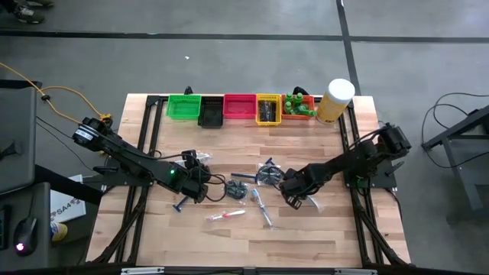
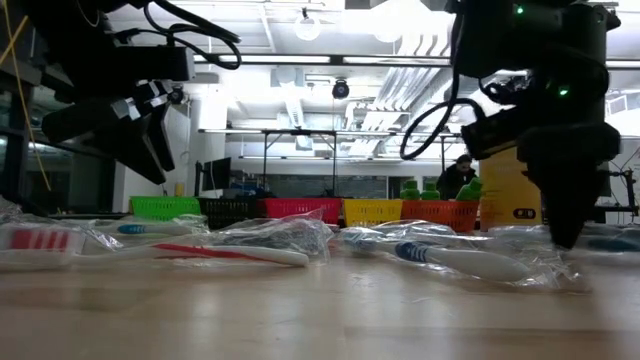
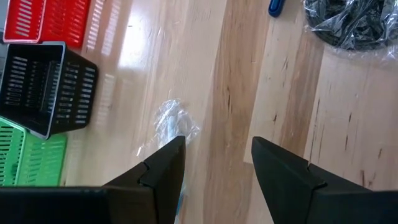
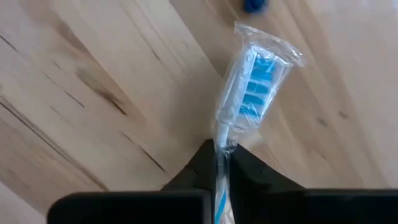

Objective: Pick & Place Travel size toiletries
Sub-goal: Put the blue toothbrush into the red basket

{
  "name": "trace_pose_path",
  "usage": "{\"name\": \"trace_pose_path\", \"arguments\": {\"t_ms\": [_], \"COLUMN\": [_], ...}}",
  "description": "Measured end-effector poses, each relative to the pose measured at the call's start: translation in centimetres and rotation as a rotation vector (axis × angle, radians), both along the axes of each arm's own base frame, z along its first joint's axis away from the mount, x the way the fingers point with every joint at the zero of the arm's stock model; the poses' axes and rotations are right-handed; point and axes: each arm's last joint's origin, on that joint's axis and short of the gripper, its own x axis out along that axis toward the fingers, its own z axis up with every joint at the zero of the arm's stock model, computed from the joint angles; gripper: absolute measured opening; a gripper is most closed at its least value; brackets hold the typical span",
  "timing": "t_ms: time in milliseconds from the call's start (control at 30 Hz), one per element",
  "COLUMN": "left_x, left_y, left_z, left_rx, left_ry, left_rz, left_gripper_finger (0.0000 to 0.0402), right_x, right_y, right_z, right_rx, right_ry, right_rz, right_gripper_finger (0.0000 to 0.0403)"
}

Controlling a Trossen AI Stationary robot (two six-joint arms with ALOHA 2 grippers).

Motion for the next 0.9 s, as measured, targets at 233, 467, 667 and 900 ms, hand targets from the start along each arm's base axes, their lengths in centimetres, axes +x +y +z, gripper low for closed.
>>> {"name": "trace_pose_path", "arguments": {"t_ms": [233,467,667,900], "left_x": [0.0,0.8,2.4,3.5], "left_y": [0.0,0.0,1.2,5.3], "left_z": [0.0,0.5,0.7,0.7], "left_rx": [0.014,0.098,0.089,-0.065], "left_ry": [-0.007,-0.104,-0.180,-0.350], "left_rz": [0.003,0.005,-0.083,-0.228], "left_gripper_finger": [0.0182,0.0182,0.0182,0.0182], "right_x": [-1.6,-2.3,-0.6,2.6], "right_y": [0.0,-0.4,-1.1,-2.9], "right_z": [3.6,7.7,9.4,10.8], "right_rx": [-0.022,-0.310,-0.528,-0.647], "right_ry": [-0.103,-0.444,-0.643,-0.791], "right_rz": [-0.002,0.031,0.106,0.216], "right_gripper_finger": [0.0008,0.0008,0.0008,0.0008]}}
